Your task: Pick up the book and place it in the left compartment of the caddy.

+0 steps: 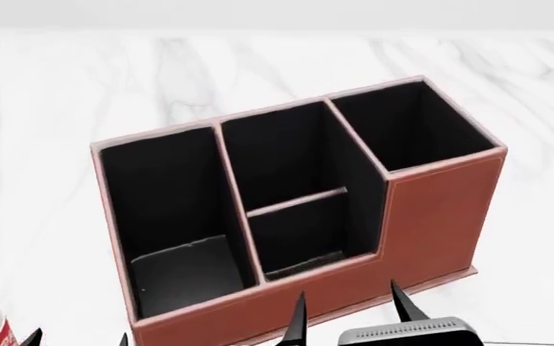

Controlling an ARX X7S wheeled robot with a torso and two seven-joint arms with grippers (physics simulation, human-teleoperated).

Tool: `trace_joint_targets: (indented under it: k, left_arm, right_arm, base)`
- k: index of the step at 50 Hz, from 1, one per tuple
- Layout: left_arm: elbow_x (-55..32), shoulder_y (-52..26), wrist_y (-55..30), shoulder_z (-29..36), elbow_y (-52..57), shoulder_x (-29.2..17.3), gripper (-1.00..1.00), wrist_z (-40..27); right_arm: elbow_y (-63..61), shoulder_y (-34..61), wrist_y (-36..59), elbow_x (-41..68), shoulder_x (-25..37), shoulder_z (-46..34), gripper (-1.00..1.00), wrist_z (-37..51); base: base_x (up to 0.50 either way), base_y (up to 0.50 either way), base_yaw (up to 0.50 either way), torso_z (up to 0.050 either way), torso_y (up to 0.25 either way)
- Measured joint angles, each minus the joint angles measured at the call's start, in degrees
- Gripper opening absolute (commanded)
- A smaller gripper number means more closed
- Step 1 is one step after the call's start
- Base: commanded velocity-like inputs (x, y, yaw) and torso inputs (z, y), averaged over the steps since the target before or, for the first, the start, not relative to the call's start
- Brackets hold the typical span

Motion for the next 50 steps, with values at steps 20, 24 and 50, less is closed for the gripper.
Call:
trace_joint_targets:
  k: [20,24,50]
  left_arm:
    - [-0.8,-0.2,0.2,1.1,-0.1,-0.9,1.0,-1.0]
    - [-1.0,-0.2,0.2,1.3,-0.1,-1.0,1.0,-1.2]
    - [-2.5,-0.4,-0.4,1.9,0.5,-2.0,1.0,-2.5]
  right_arm:
    - [0.7,0.4,0.2,0.3,0.5,-1.1,1.0,1.0]
    - [0.7,0.5,0.5,0.6,0.4,-1.0,1.0,1.3]
    - [-10.6,12.0,26.7,7.8,-0.5,4.8,1.0,3.2]
  base:
    - [0.17,0.0,0.0,0.0,0.001]
    - [0.0,0.0,0.0,0.0,0.0]
    - [0.0,0.0,0.0,0.0,0.0]
